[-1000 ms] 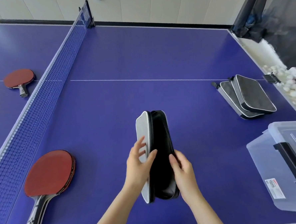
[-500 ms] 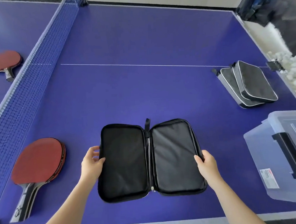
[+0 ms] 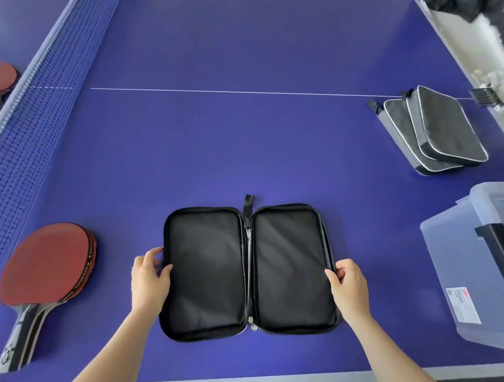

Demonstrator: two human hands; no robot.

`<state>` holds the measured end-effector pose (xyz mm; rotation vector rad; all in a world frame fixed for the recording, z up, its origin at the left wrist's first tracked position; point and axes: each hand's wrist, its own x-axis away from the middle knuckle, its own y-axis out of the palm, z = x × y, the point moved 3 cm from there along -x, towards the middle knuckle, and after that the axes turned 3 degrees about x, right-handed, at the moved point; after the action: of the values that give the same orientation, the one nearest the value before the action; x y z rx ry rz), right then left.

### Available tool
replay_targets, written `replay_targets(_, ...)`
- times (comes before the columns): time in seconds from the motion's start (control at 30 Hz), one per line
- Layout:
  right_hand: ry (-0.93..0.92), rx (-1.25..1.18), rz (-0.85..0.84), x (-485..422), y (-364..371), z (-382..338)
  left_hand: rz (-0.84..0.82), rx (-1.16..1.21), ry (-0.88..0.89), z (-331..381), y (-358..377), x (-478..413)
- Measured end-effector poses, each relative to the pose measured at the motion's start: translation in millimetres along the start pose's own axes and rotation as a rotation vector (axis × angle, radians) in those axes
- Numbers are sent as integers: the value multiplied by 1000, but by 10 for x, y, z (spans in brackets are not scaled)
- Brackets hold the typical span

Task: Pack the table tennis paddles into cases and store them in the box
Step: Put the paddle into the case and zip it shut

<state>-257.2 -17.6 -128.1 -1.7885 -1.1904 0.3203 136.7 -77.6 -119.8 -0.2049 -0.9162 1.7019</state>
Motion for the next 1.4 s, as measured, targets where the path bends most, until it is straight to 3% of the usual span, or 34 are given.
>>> replay_targets(0.27, -80, -13, 222, 67, 0, -219, 15, -63, -3, -83, -180, 109)
replay_targets(0.37, -143, -40, 227, 101, 76, -500, 48, -158, 28, -149, -359, 188)
replay_targets(0.6, -313, -135, 78, 425, 515, -1409, 249, -279, 131, -400, -1094, 208)
replay_targets(0.73, -369, -181, -60, 770, 913, -1997, 335, -245, 35, -693, -1584, 103)
replay_targets(0.9, -354, -215, -260, 1219, 1528, -2680, 237, -207, -174, -1275, -1997, -65)
replay_targets(1.1, -226, -200, -455, 1604, 2264, -3311, 97, -158, -222, -1605, -1969, -136)
replay_targets(1.23, -148, -168, -501, 1716, 2583, -3523, 40, -114, -210, -1604, -1832, -110)
replay_targets(1.4, -82, -143, -440, 1740, 2814, -3689, 39, -35, -200, -1648, -1735, -145)
